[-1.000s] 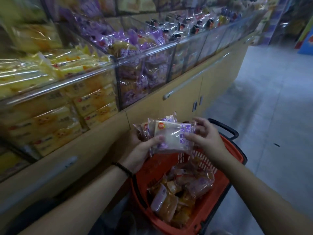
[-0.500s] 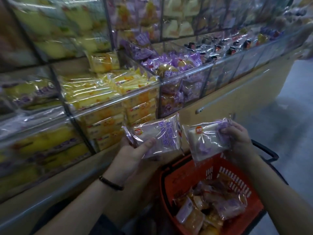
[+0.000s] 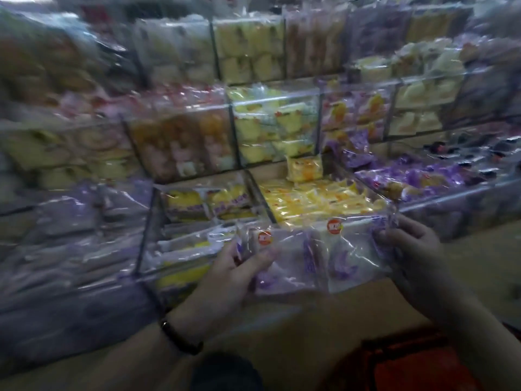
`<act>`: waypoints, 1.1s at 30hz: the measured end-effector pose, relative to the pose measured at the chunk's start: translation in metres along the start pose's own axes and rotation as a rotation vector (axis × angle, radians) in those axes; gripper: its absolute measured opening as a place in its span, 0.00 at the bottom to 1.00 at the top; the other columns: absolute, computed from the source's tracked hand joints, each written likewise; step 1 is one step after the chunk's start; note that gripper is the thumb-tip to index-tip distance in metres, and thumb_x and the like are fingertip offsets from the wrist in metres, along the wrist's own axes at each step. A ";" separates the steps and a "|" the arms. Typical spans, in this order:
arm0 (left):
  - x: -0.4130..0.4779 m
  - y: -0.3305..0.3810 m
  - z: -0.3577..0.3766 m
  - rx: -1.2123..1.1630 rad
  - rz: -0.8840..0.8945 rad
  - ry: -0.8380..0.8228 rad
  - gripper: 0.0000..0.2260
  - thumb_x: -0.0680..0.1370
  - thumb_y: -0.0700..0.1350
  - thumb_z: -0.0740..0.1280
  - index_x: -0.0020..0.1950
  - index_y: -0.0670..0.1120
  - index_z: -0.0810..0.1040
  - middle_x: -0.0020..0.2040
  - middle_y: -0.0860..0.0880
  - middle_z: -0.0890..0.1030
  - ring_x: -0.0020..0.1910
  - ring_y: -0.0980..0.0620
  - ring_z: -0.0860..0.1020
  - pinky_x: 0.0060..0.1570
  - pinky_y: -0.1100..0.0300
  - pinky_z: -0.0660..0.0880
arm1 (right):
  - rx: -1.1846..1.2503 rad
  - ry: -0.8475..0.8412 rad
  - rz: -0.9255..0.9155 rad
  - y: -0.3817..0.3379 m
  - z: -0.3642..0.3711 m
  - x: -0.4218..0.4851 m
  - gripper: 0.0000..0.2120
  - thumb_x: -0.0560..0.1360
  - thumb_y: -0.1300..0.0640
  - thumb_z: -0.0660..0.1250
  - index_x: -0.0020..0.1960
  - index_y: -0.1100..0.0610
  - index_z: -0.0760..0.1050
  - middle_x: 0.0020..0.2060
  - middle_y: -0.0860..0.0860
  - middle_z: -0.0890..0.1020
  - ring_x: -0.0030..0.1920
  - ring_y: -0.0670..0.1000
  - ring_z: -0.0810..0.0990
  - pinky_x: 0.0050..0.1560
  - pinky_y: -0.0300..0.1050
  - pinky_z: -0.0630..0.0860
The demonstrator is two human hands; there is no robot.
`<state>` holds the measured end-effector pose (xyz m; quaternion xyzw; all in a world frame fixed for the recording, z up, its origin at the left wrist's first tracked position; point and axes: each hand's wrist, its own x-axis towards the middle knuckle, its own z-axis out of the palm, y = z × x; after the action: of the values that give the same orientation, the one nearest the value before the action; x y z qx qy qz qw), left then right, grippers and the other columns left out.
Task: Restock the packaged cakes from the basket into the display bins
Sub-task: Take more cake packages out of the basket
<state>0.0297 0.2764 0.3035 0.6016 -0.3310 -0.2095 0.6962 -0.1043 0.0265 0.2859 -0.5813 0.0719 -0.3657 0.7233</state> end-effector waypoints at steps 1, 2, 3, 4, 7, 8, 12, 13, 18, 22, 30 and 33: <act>-0.006 0.008 -0.014 0.010 -0.002 0.017 0.23 0.74 0.49 0.75 0.60 0.32 0.78 0.45 0.37 0.84 0.33 0.50 0.83 0.30 0.62 0.79 | 0.021 -0.060 -0.016 -0.006 0.021 0.001 0.03 0.74 0.67 0.71 0.43 0.65 0.77 0.33 0.55 0.82 0.33 0.51 0.82 0.30 0.41 0.81; -0.011 0.016 -0.027 0.016 -0.011 0.029 0.25 0.74 0.50 0.76 0.62 0.32 0.78 0.50 0.35 0.85 0.40 0.44 0.85 0.37 0.56 0.82 | 0.019 -0.119 -0.031 -0.009 0.039 0.004 0.09 0.68 0.66 0.75 0.43 0.69 0.77 0.34 0.59 0.80 0.34 0.54 0.81 0.31 0.43 0.80; -0.015 0.023 -0.038 0.024 -0.011 0.042 0.23 0.75 0.48 0.75 0.63 0.33 0.78 0.54 0.34 0.85 0.48 0.38 0.85 0.46 0.48 0.84 | -0.002 -0.174 -0.025 -0.013 0.057 0.007 0.13 0.64 0.65 0.76 0.43 0.71 0.77 0.36 0.61 0.80 0.35 0.56 0.80 0.31 0.45 0.79; -0.018 0.030 -0.053 0.021 -0.015 0.092 0.19 0.77 0.46 0.74 0.63 0.35 0.79 0.56 0.34 0.85 0.54 0.35 0.85 0.53 0.42 0.82 | -0.024 -0.205 -0.021 -0.017 0.073 0.009 0.15 0.61 0.64 0.77 0.44 0.70 0.79 0.36 0.61 0.81 0.35 0.57 0.81 0.32 0.45 0.79; -0.030 0.054 -0.090 0.068 -0.037 0.204 0.15 0.78 0.44 0.73 0.62 0.39 0.80 0.56 0.36 0.85 0.58 0.31 0.82 0.59 0.39 0.80 | -0.043 -0.314 0.008 -0.022 0.120 0.015 0.08 0.66 0.65 0.75 0.44 0.66 0.82 0.38 0.62 0.82 0.37 0.58 0.80 0.36 0.49 0.77; -0.034 0.062 -0.102 0.084 -0.039 0.213 0.14 0.80 0.44 0.73 0.62 0.38 0.81 0.57 0.36 0.85 0.57 0.31 0.83 0.58 0.40 0.81 | -0.059 -0.333 0.008 -0.022 0.135 0.018 0.07 0.67 0.66 0.75 0.44 0.67 0.81 0.38 0.63 0.82 0.37 0.59 0.79 0.37 0.49 0.75; -0.058 0.095 -0.150 0.223 0.049 0.392 0.06 0.80 0.40 0.71 0.52 0.37 0.83 0.40 0.45 0.86 0.32 0.56 0.82 0.30 0.65 0.77 | -0.149 -0.415 0.011 -0.023 0.198 0.029 0.05 0.75 0.71 0.70 0.46 0.65 0.84 0.36 0.58 0.85 0.33 0.52 0.82 0.31 0.41 0.77; -0.063 0.100 -0.164 0.244 0.057 0.425 0.05 0.80 0.39 0.71 0.51 0.37 0.83 0.36 0.48 0.84 0.30 0.58 0.80 0.28 0.67 0.75 | -0.166 -0.431 0.030 -0.023 0.214 0.033 0.05 0.75 0.70 0.71 0.47 0.65 0.84 0.37 0.58 0.85 0.34 0.53 0.82 0.32 0.42 0.78; -0.076 0.126 -0.240 0.252 0.065 0.580 0.04 0.79 0.35 0.71 0.53 0.39 0.80 0.41 0.43 0.83 0.36 0.49 0.79 0.30 0.59 0.80 | -0.218 -0.442 0.107 -0.009 0.288 0.052 0.03 0.76 0.66 0.73 0.49 0.63 0.85 0.39 0.58 0.86 0.36 0.56 0.83 0.40 0.49 0.76; -0.067 0.140 -0.300 0.340 0.075 0.686 0.05 0.79 0.35 0.72 0.48 0.44 0.80 0.36 0.47 0.81 0.33 0.51 0.78 0.30 0.59 0.78 | -0.274 -0.415 0.074 0.004 0.341 0.071 0.05 0.78 0.67 0.72 0.52 0.60 0.82 0.42 0.56 0.87 0.36 0.49 0.87 0.30 0.40 0.77; -0.013 0.136 -0.380 0.291 0.052 0.821 0.07 0.79 0.33 0.66 0.43 0.42 0.77 0.33 0.45 0.76 0.29 0.50 0.75 0.27 0.57 0.77 | -0.518 -0.346 0.009 0.057 0.421 0.127 0.07 0.81 0.60 0.71 0.56 0.52 0.76 0.51 0.54 0.83 0.47 0.58 0.85 0.41 0.56 0.83; -0.005 0.122 -0.400 0.327 0.035 0.752 0.06 0.80 0.32 0.67 0.46 0.41 0.78 0.35 0.44 0.78 0.31 0.49 0.75 0.31 0.58 0.77 | -0.575 -0.311 -0.010 0.064 0.436 0.139 0.09 0.81 0.58 0.70 0.60 0.49 0.76 0.56 0.52 0.82 0.49 0.53 0.83 0.42 0.52 0.83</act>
<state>0.2983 0.5822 0.3986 0.7332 -0.0924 0.0922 0.6674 0.2556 0.2886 0.4100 -0.8110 0.0579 -0.2409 0.5300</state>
